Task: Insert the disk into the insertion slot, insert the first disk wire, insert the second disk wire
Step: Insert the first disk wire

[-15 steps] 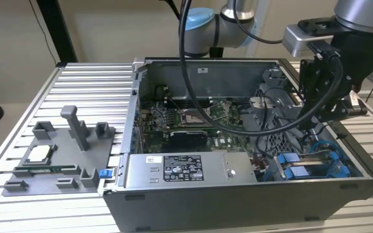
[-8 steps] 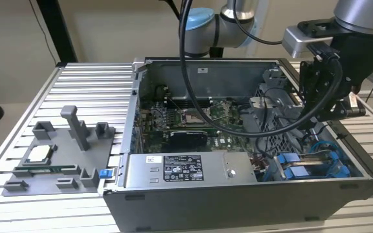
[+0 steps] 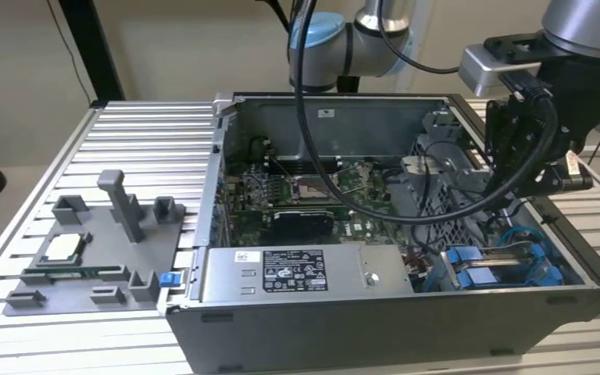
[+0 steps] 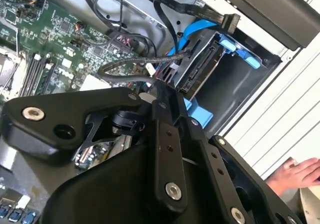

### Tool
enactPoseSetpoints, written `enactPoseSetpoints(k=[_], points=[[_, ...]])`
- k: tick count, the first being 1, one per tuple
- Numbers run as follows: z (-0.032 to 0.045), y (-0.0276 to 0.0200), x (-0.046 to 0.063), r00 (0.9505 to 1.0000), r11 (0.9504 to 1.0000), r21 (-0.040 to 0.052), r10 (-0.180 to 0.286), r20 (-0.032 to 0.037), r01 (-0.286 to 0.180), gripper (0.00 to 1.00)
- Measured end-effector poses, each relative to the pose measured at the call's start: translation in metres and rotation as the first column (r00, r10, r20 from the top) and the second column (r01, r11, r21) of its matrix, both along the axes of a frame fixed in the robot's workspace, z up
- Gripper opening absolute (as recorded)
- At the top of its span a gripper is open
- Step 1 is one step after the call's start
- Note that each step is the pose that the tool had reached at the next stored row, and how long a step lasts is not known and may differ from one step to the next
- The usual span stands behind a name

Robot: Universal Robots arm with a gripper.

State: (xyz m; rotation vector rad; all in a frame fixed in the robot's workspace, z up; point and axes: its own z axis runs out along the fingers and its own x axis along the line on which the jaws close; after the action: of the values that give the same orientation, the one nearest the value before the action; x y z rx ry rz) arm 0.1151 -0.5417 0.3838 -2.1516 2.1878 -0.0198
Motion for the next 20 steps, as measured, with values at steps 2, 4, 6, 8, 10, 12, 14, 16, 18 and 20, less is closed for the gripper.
enactPoseSetpoints(k=[2,4,6,8,10,12,14,16,18,20], points=[[-0.0006,-0.0007,0.004,1.0,1.0,-0.0001,0.0,0.0,0.0,0.0],[-0.0016,-0.0017,0.008,1.0,1.0,-0.0001,0.0,-0.0002,0.0,0.0],[-0.0026,-0.0031,0.014,1.0,1.0,0.0004,0.0,-0.0005,0.0,0.0],[-0.0039,-0.0059,0.019,1.0,1.0,0.0021,0.0,-0.0009,0.0,0.0],[-0.0054,-0.0095,0.024,1.0,1.0,0.0049,0.0,-0.0012,0.0,0.0],[-0.0075,-0.0132,0.027,1.0,1.0,0.0093,0.0,-0.0017,0.0,0.0],[-0.0096,-0.0168,0.029,1.0,0.9999,0.0164,0.0,-0.0021,0.0,0.0],[-0.012,-0.0203,0.03,1.0,0.9998,0.0196,0.0,-0.0031,0.0,0.0],[-0.0145,-0.0233,0.031,1.0,0.9998,0.0218,0.0,-0.004,0.0,0.0],[-0.017,-0.0255,0.031,1.0,0.9997,0.0238,-0.001,-0.0048,0.001,0.0]])
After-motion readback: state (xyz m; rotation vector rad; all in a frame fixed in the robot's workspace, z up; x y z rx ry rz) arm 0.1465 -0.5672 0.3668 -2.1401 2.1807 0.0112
